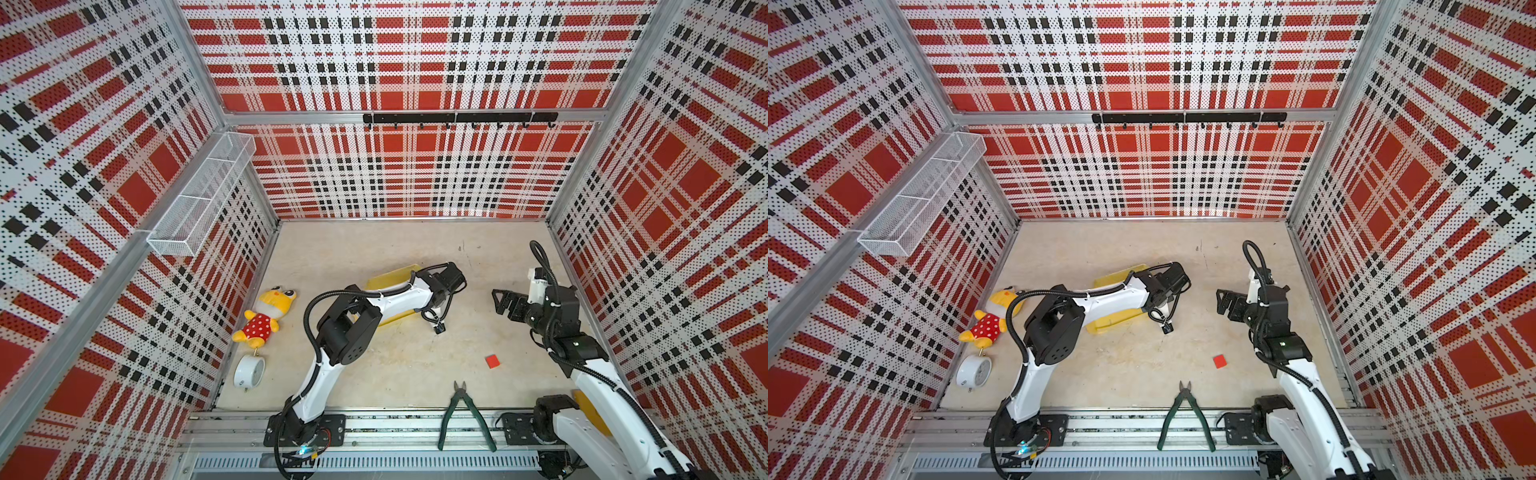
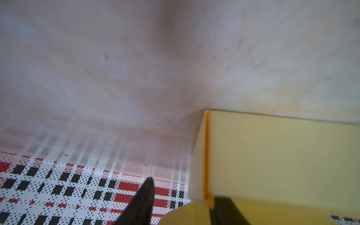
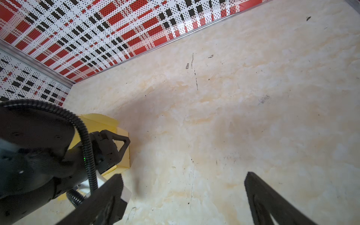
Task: Assemble paper box
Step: Turn over the paper box at the center of the table, then pick up the paper box from the center of the table.
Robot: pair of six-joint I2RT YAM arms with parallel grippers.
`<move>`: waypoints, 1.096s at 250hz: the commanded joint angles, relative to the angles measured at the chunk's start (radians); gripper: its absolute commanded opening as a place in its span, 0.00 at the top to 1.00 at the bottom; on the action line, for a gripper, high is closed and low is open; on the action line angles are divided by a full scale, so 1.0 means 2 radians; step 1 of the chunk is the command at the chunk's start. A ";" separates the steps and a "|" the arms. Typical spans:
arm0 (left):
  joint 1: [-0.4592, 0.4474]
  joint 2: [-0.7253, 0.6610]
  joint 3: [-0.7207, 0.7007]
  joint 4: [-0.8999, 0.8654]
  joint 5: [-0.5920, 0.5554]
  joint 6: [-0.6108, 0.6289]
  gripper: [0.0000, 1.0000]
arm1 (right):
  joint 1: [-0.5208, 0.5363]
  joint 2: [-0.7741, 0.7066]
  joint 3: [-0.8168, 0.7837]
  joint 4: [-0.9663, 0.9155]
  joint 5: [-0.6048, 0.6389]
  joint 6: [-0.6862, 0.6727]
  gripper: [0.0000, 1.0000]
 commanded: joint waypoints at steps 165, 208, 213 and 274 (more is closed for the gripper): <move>-0.043 -0.155 0.165 -0.132 0.085 -0.364 0.01 | 0.007 0.063 0.027 0.056 0.001 0.007 0.04; 0.006 -0.187 0.181 -0.117 0.120 -0.519 0.00 | 0.058 0.100 0.039 0.072 0.049 -0.006 0.04; 0.013 -0.192 0.181 -0.113 0.125 -0.535 0.00 | 0.067 0.108 0.045 0.069 0.056 -0.009 0.04; 0.135 -0.254 0.173 -0.065 0.203 -0.771 0.00 | 0.155 0.184 0.085 0.094 0.100 -0.025 0.05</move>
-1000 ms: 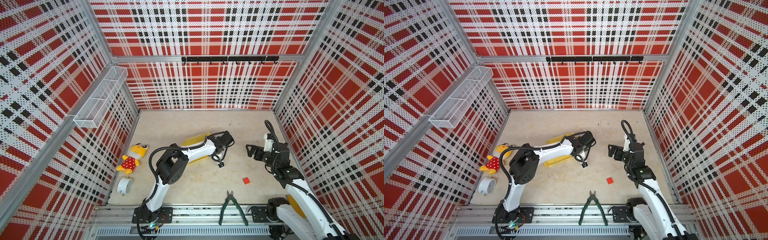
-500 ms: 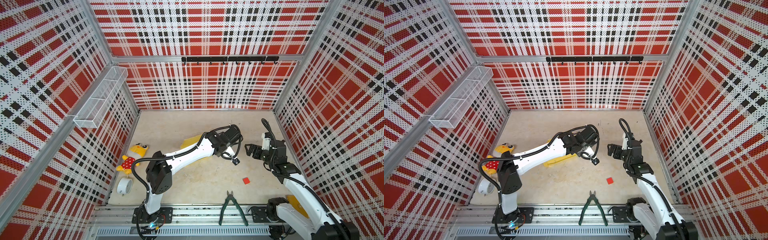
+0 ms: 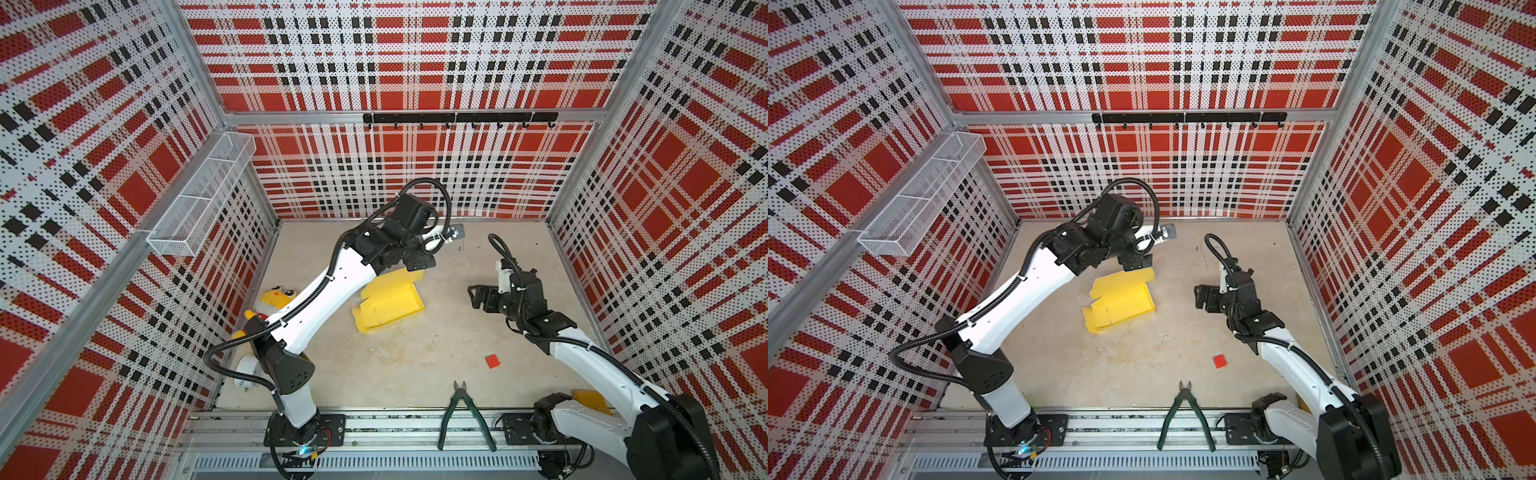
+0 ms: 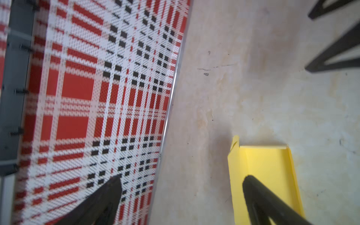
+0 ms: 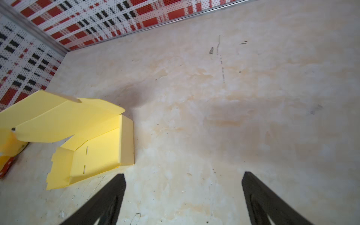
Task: Assemble paper box
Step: Pick up the paper box from the center of the table.
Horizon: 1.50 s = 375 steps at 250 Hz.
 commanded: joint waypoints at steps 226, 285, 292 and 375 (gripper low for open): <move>0.401 -0.211 -0.406 0.213 0.275 -0.481 0.00 | 0.171 0.263 0.147 0.104 0.067 -0.032 0.30; 0.448 -0.225 -0.456 0.261 0.295 -0.518 0.01 | 0.177 0.308 0.165 0.118 0.068 -0.026 0.39; 0.449 -0.227 -0.456 0.262 0.291 -0.514 0.00 | 0.178 0.314 0.166 0.120 0.070 -0.023 0.40; 0.457 -0.228 -0.461 0.274 0.298 -0.512 0.00 | 0.178 0.371 0.203 0.104 0.076 -0.012 0.48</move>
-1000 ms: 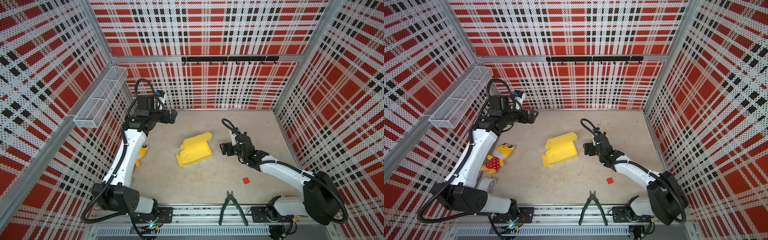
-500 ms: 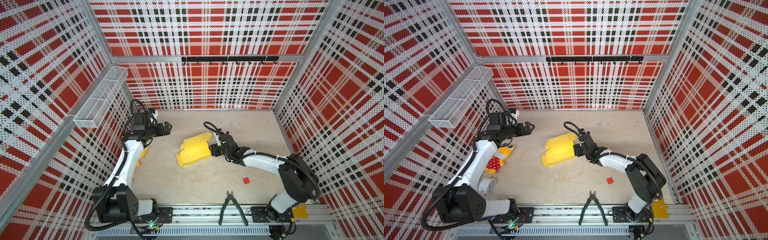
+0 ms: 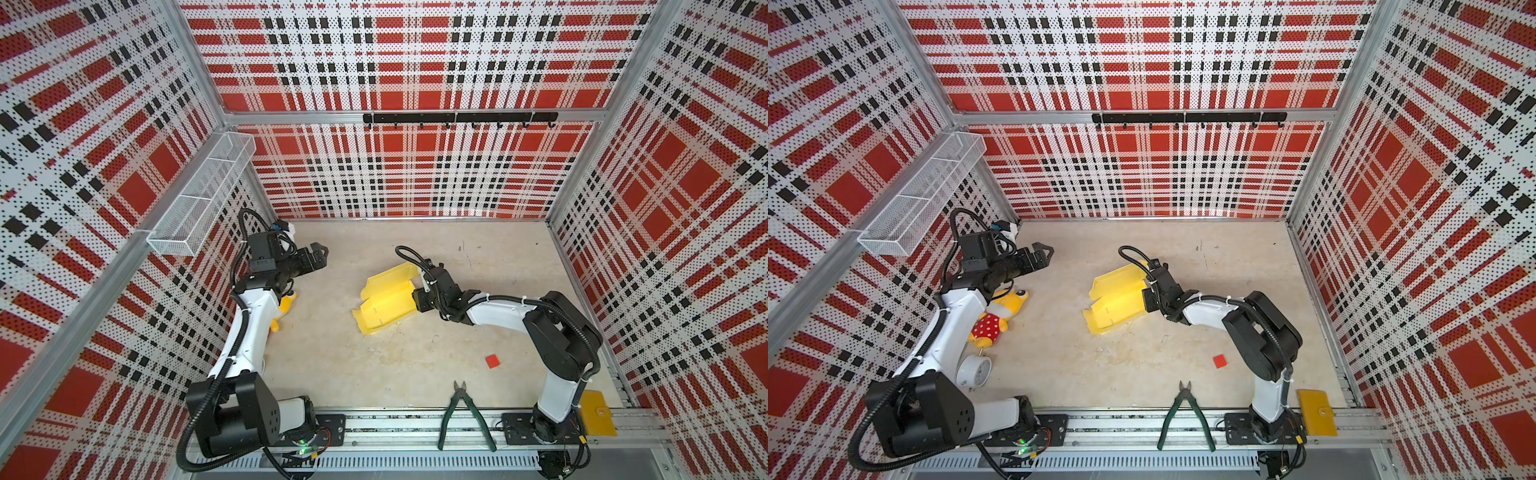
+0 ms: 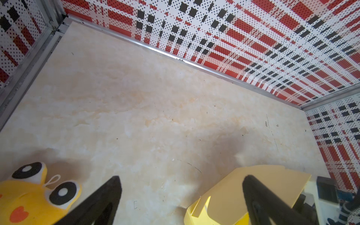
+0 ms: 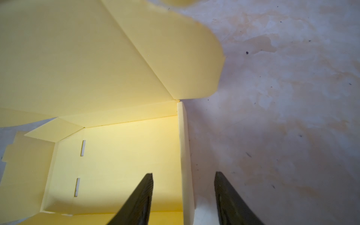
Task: Assemble paper box
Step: Pick up the paper box from the center of the table.
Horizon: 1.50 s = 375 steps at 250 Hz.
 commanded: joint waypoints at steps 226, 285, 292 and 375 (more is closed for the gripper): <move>0.005 -0.010 -0.006 0.029 0.006 0.007 0.00 | -0.017 0.035 0.037 0.024 -0.006 -0.031 0.97; -0.018 -0.003 0.005 0.028 0.051 0.055 0.07 | -0.056 -0.047 -0.041 0.048 -0.038 -0.017 1.00; -0.025 0.000 0.009 0.026 0.058 0.066 0.08 | -0.063 -0.061 -0.058 0.062 -0.053 -0.017 1.00; -0.074 0.019 0.023 -0.006 0.259 0.187 0.09 | -0.163 -0.178 -0.171 0.147 -0.254 -0.038 1.00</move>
